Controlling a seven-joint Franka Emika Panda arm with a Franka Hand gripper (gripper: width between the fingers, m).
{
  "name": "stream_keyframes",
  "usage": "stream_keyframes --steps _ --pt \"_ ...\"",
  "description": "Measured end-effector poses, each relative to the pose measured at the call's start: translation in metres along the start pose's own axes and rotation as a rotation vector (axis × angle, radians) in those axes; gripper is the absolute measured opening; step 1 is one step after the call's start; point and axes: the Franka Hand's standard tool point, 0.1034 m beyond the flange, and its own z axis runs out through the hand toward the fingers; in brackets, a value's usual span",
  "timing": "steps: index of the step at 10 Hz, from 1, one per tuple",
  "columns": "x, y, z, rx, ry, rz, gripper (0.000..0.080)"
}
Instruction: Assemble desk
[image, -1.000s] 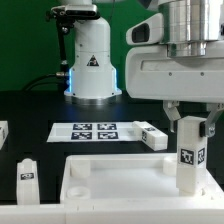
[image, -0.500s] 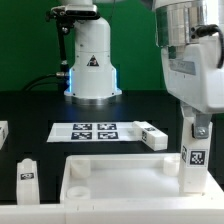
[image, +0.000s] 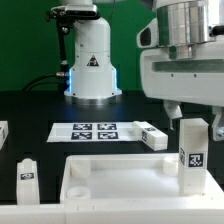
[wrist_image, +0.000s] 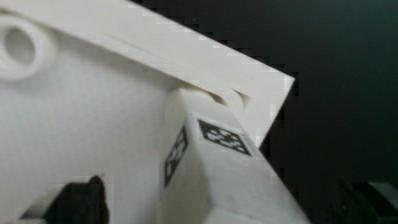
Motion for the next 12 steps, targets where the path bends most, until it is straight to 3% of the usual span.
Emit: stream_keyframes --steps 4,5,7,8,9,10,11,12 --pt "0.001 0.000 0.001 -0.001 0.001 -0.309 0.0649" --pt "0.008 0.001 0.002 -0.012 0.014 -0.563 0.0649" --pt "0.008 -0.004 0.003 -0.015 0.020 -0.573 0.0649" --pt "0.008 -0.003 0.003 -0.014 0.020 -0.555 0.0555" --pt "0.007 -0.004 0.003 -0.011 0.019 -0.469 0.0373" --pt "0.007 -0.004 0.004 -0.012 0.018 -0.408 0.0373" --pt "0.009 -0.001 0.004 -0.016 0.019 -0.326 0.0289" --pt "0.009 0.001 0.004 -0.022 0.026 -0.140 0.0289"
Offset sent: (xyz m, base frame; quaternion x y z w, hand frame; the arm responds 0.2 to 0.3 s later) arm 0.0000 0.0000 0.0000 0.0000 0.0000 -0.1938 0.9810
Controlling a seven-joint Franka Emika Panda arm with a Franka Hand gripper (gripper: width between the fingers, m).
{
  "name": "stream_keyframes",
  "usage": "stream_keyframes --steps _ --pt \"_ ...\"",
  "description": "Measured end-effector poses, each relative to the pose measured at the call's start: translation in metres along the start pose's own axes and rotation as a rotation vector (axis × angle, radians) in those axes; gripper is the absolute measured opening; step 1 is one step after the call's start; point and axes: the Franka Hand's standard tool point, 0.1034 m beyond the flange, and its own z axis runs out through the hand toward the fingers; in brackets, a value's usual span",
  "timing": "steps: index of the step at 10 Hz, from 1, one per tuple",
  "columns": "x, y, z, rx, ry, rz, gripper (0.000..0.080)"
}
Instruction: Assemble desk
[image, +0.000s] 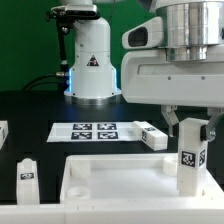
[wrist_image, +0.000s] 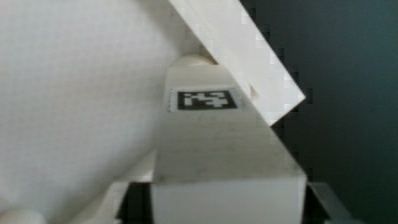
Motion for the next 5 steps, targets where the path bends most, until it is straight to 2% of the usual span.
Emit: stream_keyframes --steps 1,2,3,5 --pt "-0.0008 0.0013 0.0000 -0.009 0.000 0.143 0.0289" --pt "-0.0018 0.0028 0.0000 -0.003 -0.004 0.333 0.0289" --pt "-0.0044 0.0039 0.0001 0.015 -0.025 0.620 0.0289" --pt "-0.0083 0.0014 -0.0002 0.015 -0.044 0.736 0.0289"
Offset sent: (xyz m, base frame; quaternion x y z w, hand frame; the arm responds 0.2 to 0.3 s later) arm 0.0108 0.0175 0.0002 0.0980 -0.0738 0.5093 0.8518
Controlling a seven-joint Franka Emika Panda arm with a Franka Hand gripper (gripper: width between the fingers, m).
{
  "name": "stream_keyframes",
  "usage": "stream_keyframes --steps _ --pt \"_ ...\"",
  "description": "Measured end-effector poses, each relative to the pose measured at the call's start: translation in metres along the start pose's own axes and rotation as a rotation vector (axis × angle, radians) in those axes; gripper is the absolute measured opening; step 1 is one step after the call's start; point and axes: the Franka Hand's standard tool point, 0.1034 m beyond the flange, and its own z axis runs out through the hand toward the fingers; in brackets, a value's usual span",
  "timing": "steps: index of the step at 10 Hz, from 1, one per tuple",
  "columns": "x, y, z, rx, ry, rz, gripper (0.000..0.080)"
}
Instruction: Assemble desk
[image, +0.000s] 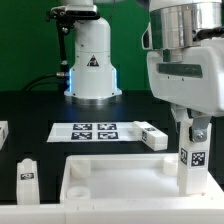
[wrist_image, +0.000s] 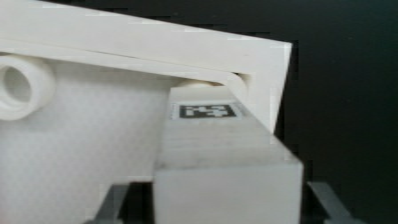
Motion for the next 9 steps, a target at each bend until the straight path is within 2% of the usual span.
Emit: stream_keyframes --steps 2,3,4,5,6,7,8,9 --pt "0.000 0.000 0.000 0.002 -0.008 0.123 0.0289" --pt "-0.002 -0.002 0.000 0.021 -0.019 0.308 0.0289" --pt "-0.002 -0.001 0.001 0.037 -0.023 0.377 0.0289" --pt "-0.002 -0.001 0.001 0.035 -0.023 0.322 0.0289" --pt "-0.001 0.000 0.001 0.026 -0.017 0.218 0.0361" --pt "0.000 -0.004 -0.002 0.004 -0.011 -0.029 0.0547" --pt "0.001 -0.012 -0.003 0.000 -0.014 -0.257 0.0547" --pt "-0.003 -0.012 0.000 -0.009 -0.028 -0.365 0.0628"
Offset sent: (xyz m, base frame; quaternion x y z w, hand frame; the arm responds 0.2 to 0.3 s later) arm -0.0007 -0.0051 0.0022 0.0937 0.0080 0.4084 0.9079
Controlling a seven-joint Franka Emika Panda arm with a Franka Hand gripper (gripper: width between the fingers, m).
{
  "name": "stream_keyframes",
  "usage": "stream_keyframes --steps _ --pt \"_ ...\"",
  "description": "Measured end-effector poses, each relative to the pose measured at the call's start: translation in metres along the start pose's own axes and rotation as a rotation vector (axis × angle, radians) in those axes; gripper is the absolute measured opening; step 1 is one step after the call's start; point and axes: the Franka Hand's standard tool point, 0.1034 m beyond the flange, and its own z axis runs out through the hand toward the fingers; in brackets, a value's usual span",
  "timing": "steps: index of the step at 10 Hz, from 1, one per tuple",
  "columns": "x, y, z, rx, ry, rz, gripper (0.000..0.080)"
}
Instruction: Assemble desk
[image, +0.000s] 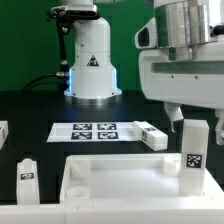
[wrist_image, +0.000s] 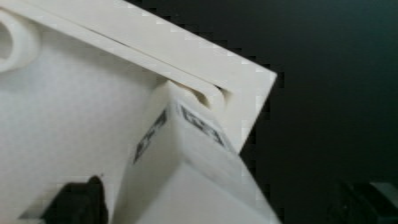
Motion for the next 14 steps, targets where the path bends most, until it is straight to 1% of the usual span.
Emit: stream_keyframes --steps 1,3,4,5,6,7,8,9,10,11,12,14 --pt "-0.0045 0.0001 0.0016 0.003 0.003 -0.024 0.0643" --pt "-0.0022 0.0009 0.0017 0.000 0.009 -0.179 0.0648" --pt "-0.0005 0.0021 0.0020 -0.008 0.011 -0.350 0.0648" --pt "0.0014 0.0051 0.0037 -0.032 0.002 -0.555 0.0649" --pt "0.0001 0.0062 0.0062 -0.046 -0.011 -0.614 0.0649" --pt "0.0003 0.0057 0.0059 -0.045 -0.007 -0.563 0.0649" --pt "0.0008 0.0061 0.0061 -0.046 -0.007 -0.565 0.0524" --pt "0.0007 0.0062 0.0064 -0.046 -0.007 -0.549 0.0524" --pt "0.0005 0.0066 0.0066 -0.047 -0.006 -0.469 0.0344" --pt "0.0029 0.0085 0.0064 -0.052 -0.003 -0.391 0.0289" --pt "0.0030 0.0086 0.0063 -0.051 0.000 -0.307 0.0289" --pt "0.0022 0.0093 0.0058 -0.054 0.014 0.048 0.0289"
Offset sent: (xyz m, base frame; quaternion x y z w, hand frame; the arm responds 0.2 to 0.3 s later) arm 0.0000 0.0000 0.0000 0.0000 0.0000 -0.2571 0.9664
